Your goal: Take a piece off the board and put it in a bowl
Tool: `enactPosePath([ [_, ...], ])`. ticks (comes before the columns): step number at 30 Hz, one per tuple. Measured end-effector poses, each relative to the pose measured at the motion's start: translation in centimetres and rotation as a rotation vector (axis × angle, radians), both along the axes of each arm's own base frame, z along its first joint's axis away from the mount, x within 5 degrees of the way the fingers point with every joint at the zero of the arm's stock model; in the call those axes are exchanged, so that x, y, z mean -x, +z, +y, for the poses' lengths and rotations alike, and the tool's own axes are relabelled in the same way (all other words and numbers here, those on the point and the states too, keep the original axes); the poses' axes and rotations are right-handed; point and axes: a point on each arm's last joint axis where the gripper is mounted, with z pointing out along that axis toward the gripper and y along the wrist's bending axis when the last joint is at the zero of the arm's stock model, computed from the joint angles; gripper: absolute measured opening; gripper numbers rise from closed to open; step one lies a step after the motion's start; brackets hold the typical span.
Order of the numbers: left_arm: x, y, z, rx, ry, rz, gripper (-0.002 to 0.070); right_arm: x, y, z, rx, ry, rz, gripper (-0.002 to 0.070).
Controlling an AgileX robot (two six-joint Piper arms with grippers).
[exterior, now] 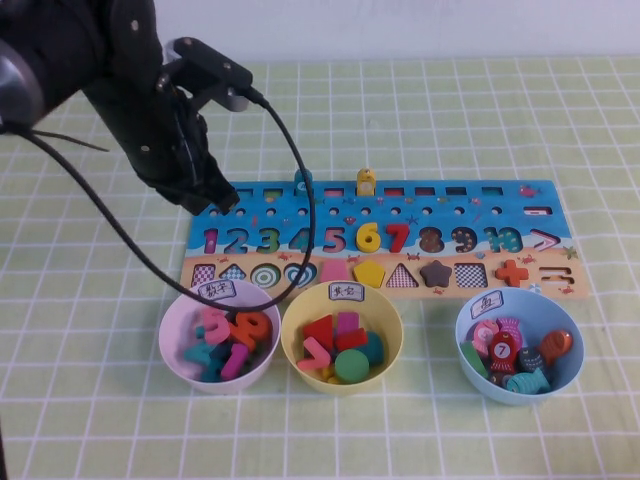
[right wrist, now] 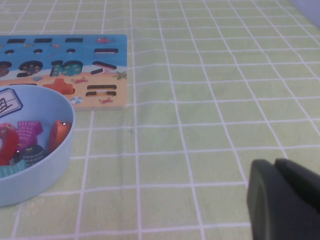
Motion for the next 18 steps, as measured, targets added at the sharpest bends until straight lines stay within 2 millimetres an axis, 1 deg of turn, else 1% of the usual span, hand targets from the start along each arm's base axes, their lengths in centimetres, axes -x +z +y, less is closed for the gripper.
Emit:
enactPosePath([
  [5, -2.0, -1.5, -1.2, -0.001, -0.009, 0.003, -0.0004, 0.0, 0.0, 0.0, 0.0, 0.0, 0.0, -0.0018],
  [8, -3.2, -2.0, -2.3, 0.022, -0.019, -0.048, -0.0004, 0.0, 0.0, 0.0, 0.0, 0.0, 0.0, -0.0018],
  [11, -4.1, -2.1, -3.3, 0.077, -0.008, -0.126, 0.0003, 0.0, 0.0, 0.0, 0.0, 0.0, 0.0, -0.0018],
  [12, -4.4, -2.1, -3.6, 0.1, -0.003, -0.144, 0.0019, 0.0, 0.0, 0.0, 0.0, 0.0, 0.0, -0.0018],
  [14, -4.7, -2.3, -4.1, 0.142, 0.008, -0.161, 0.0073, 0.0, 0.0, 0.0, 0.0, 0.0, 0.0, -0.0018],
  [17, -5.2, -2.7, -4.9, 0.211, 0.025, -0.178, 0.0221, 0.0, 0.0, 0.0, 0.0, 0.0, 0.0, -0.0018],
  [18, -5.5, -2.8, -5.1, 0.24, 0.035, -0.181, 0.0282, 0.0, 0.0, 0.0, 0.0, 0.0, 0.0, -0.0018],
])
